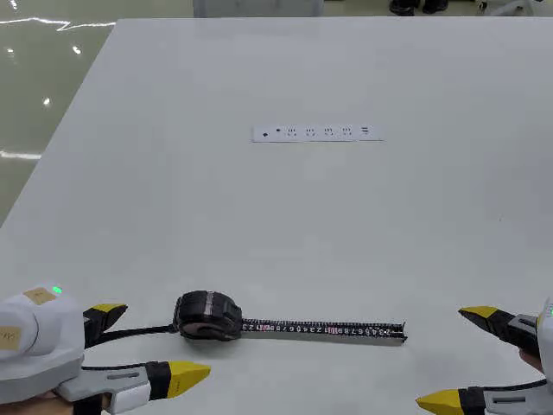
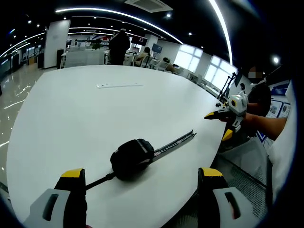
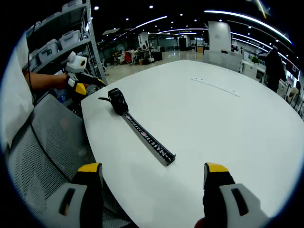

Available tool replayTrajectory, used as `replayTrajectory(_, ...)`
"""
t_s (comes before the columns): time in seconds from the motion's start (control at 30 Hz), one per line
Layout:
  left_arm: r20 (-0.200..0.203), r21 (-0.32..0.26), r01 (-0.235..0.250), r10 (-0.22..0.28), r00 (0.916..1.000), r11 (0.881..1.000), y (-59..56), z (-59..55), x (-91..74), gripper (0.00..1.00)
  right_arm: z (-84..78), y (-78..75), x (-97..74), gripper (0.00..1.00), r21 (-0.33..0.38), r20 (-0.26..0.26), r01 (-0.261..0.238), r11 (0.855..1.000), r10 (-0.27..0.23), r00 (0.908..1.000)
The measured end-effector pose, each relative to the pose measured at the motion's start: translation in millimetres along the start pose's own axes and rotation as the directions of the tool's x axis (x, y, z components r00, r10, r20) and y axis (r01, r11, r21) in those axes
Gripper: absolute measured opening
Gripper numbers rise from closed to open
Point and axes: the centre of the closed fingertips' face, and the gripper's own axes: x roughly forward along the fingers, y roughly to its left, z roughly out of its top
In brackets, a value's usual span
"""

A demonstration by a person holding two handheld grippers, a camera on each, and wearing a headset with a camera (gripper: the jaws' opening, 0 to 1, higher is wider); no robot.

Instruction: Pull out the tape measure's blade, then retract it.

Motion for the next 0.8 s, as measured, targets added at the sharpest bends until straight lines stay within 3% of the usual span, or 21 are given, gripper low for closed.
replayTrajectory(0.47,0.009,-0.060,-0.011,0.011,0.9999,0.998,-2.1,4.5,20.1,0.94,10.5,-2.3,3.2,0.87,-0.007,0.028,0.006,1.000,-0.006,0.9996)
replayTrajectory(0.8,0.005,-0.101,-0.013,0.014,0.9999,0.995,-6.3,0.8,39.6,0.94,13.1,-3.2,3.9,0.88,-0.016,0.033,0.006,1.000,-0.005,0.9995)
